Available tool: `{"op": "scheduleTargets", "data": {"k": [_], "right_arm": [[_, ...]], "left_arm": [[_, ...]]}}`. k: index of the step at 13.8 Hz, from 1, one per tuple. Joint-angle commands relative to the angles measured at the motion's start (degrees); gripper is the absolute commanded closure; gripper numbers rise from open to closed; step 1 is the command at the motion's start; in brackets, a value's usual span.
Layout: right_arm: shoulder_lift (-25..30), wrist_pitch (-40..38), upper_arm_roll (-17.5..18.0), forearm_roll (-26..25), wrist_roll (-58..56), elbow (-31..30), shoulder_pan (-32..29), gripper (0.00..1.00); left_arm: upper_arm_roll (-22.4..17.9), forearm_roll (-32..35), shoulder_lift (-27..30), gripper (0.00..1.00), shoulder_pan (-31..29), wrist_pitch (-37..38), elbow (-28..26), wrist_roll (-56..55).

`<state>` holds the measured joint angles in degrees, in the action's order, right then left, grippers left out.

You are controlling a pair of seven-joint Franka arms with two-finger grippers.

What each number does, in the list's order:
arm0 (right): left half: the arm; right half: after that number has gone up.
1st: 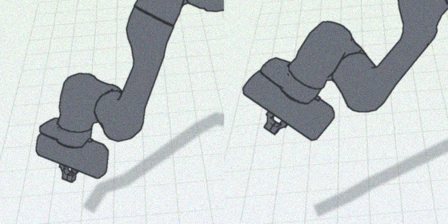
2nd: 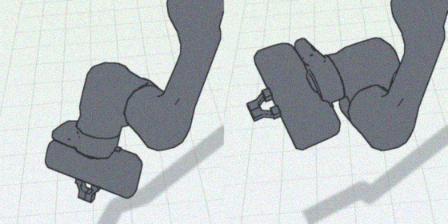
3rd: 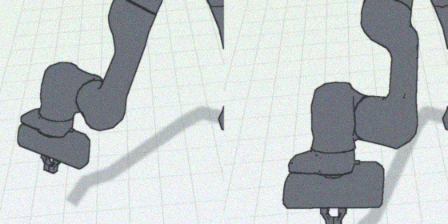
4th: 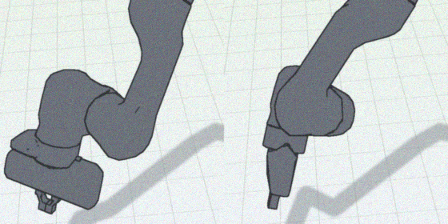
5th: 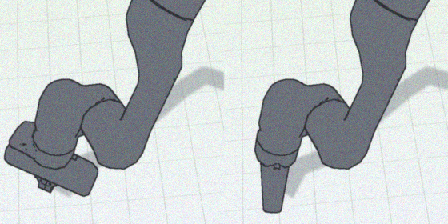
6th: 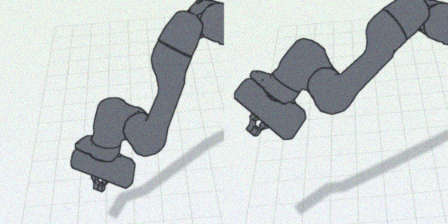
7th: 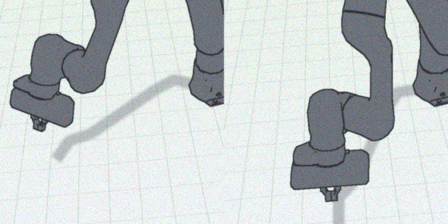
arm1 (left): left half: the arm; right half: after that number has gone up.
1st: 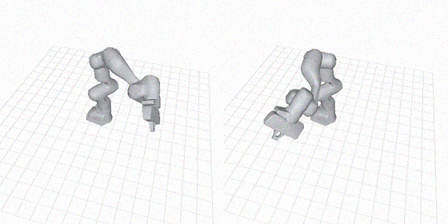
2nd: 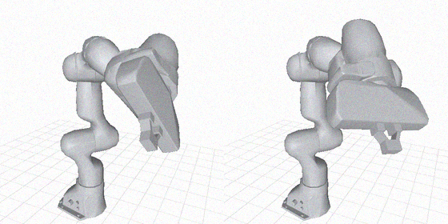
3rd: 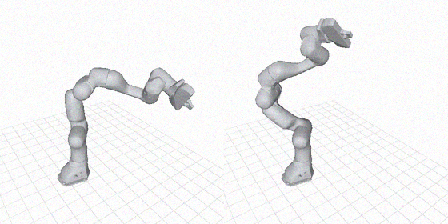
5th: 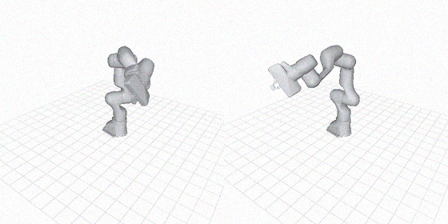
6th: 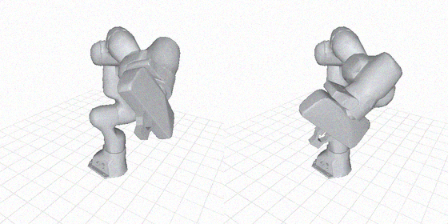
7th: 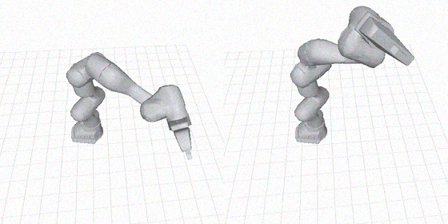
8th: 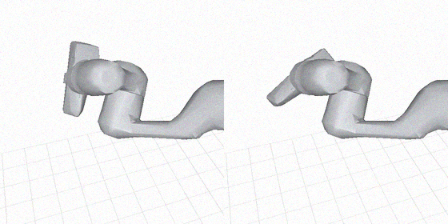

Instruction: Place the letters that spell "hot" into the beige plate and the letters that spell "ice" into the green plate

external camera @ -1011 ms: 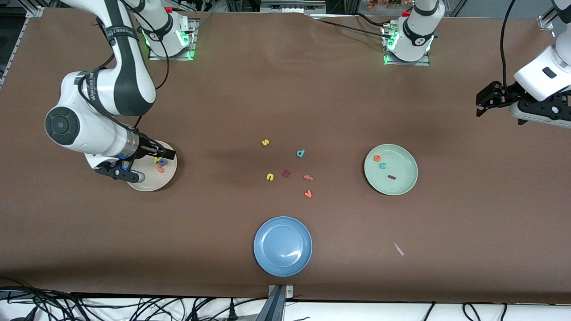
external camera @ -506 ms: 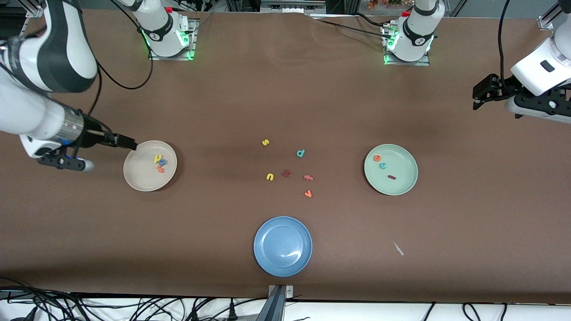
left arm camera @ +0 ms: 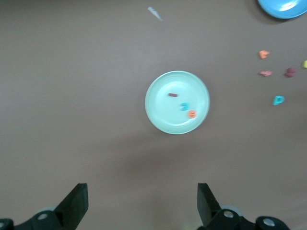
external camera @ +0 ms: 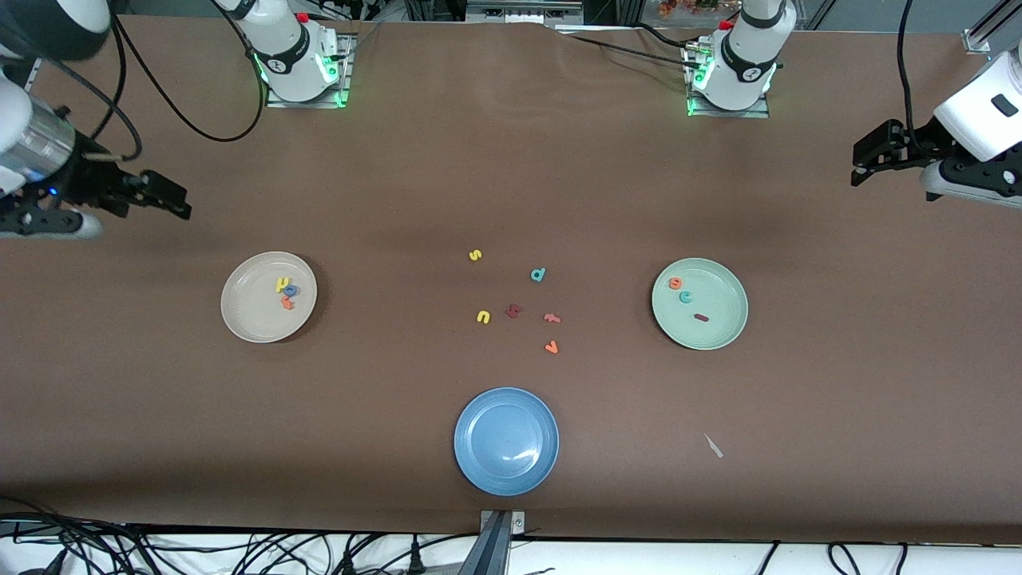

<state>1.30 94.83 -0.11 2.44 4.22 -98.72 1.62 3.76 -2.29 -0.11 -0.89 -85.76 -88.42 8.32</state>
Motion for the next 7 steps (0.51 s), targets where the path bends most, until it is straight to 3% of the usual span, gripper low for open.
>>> {"op": "scheduleTargets", "data": {"k": [1, 7], "right_arm": [[1.07, -2.27, 1.51, -0.86, -0.7, 0.28, -2.06, 0.0], [0.98, -3.16, 2.66, 0.37, -0.26, 1.15, -1.88, 0.0]], "left_arm": [[-0.25, -2.11, -1.38, 0.0, -1.4, 1.56, 2.64, 0.29], [0.02, -1.67, -2.88, 0.0, -0.69, 1.64, 2.55, -0.14]]}}
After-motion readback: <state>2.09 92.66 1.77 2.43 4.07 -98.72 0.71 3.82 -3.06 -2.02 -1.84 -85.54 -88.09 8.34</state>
